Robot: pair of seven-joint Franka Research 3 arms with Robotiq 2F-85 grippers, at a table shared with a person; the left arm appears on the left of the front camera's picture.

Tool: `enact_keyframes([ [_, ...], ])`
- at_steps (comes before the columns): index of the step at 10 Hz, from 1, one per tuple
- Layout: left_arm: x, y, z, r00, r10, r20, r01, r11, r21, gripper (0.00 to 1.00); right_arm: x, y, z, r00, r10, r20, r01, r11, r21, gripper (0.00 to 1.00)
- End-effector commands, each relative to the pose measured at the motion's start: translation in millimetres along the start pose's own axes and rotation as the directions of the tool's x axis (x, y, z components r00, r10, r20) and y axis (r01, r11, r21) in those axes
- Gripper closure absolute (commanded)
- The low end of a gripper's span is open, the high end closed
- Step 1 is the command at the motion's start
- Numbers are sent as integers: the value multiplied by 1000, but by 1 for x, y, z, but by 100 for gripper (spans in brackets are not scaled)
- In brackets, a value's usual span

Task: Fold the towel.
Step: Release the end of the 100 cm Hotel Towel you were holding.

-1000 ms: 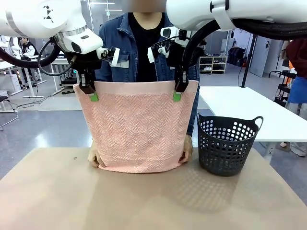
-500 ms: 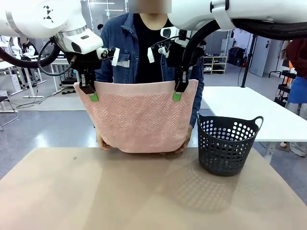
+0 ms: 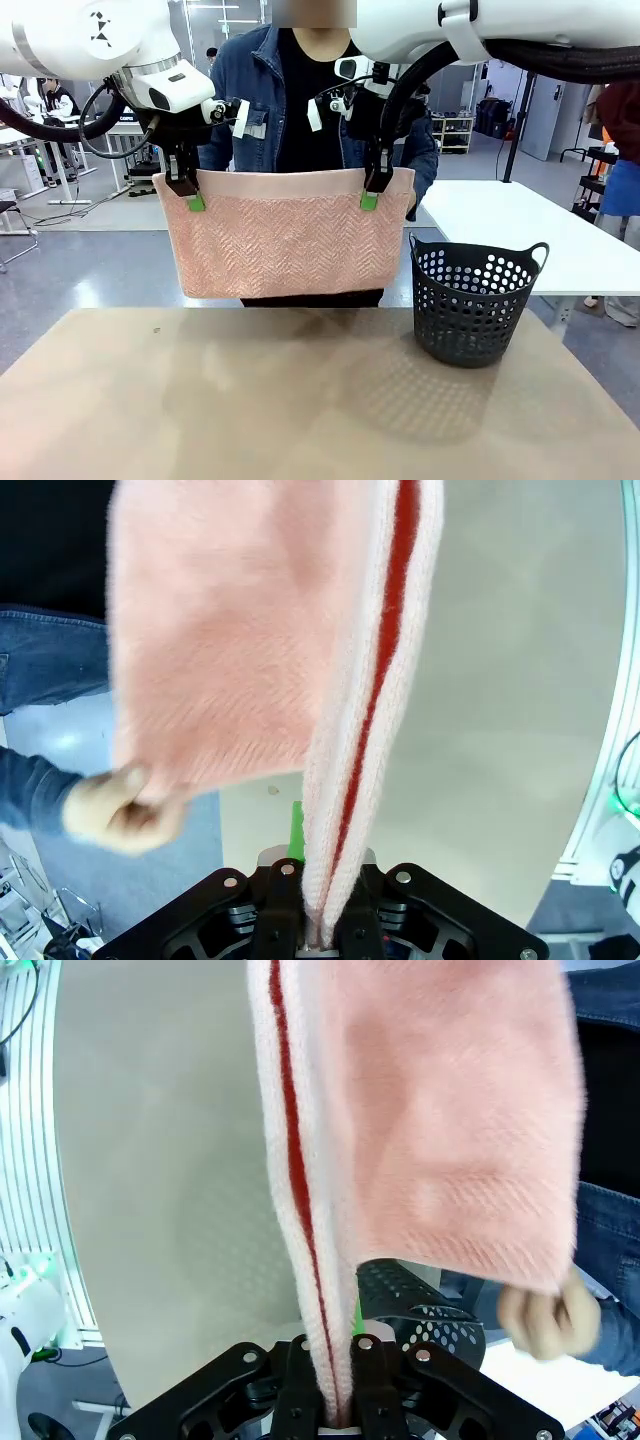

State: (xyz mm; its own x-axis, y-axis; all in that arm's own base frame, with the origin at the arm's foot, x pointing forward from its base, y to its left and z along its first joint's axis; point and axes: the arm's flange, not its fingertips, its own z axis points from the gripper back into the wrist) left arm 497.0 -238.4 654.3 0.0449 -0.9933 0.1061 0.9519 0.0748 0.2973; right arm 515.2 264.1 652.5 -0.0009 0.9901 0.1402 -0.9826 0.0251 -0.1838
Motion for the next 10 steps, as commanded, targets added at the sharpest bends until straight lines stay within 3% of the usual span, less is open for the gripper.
enact_keyframes([
  [1,-1,0,2,1000,-4,-1,4,1000,3,100,-1,0,1,1000,8,-12,-8,1000,-5,100],
  [10,-1,0,2,1000,-4,-1,4,1000,3,100,-1,0,1,1000,8,-12,-8,1000,-5,100],
])
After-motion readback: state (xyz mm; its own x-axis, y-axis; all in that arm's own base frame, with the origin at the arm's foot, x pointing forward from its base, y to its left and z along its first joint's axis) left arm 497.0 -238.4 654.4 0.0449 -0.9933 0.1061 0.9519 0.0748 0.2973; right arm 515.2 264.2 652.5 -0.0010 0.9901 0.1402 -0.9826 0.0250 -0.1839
